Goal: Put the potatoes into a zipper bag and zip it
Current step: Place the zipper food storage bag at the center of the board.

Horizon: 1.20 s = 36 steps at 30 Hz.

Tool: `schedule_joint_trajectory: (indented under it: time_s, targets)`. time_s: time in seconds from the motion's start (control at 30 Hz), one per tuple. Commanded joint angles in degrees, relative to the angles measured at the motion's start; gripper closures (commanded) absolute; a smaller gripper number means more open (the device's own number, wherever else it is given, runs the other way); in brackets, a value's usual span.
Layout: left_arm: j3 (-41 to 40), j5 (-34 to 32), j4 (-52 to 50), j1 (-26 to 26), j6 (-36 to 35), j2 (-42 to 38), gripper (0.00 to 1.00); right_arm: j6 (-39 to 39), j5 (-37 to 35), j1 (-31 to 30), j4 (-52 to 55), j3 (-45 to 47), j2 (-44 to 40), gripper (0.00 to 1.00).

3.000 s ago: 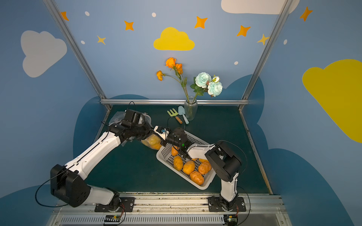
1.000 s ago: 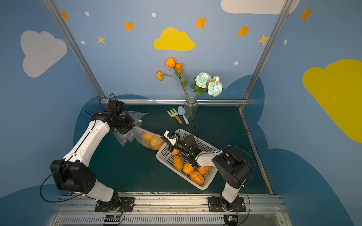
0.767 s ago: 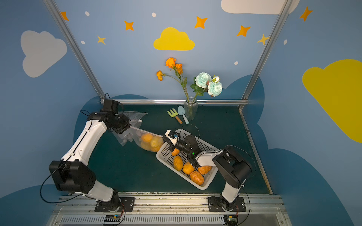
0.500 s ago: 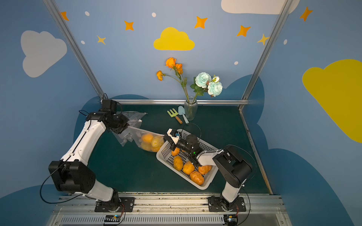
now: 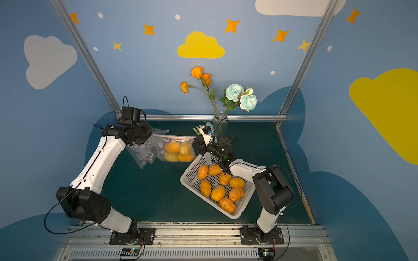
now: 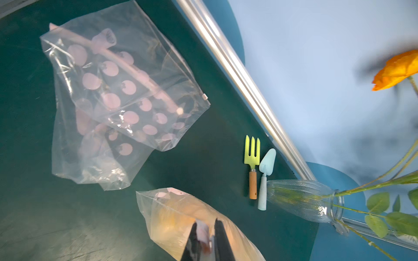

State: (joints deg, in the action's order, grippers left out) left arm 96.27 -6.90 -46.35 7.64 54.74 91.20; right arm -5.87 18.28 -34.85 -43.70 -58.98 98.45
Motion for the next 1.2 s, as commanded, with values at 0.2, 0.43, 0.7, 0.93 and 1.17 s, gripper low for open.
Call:
schedule_joint_trajectory:
  time_s: [0.2, 0.43, 0.7, 0.93, 1.17]
  targets:
    - [9.27, -1.71, 1.01, 2.47, 0.69, 13.67, 0.98, -7.83, -5.60, 6.27, 21.70, -15.85, 9.59, 1.00]
    - [20.07, 1.71, 0.58, 4.81, 0.66, 27.41, 0.98, -8.90, -5.98, 8.64, 26.51, -20.26, 13.26, 1.00]
    - [41.10, 0.85, -9.89, 6.15, -1.69, 41.19, 0.85, -8.88, -6.44, 10.32, 30.89, -24.62, 15.94, 1.00]
    - [44.00, -0.82, -11.84, 7.11, -4.72, 39.45, 0.38, -7.66, -3.35, 10.33, 32.09, -26.58, 15.80, 0.98]
    - [38.32, -7.68, -19.28, 7.55, -7.53, 28.13, 0.17, -6.44, -4.34, 10.30, 30.85, -20.42, 7.92, 0.39]
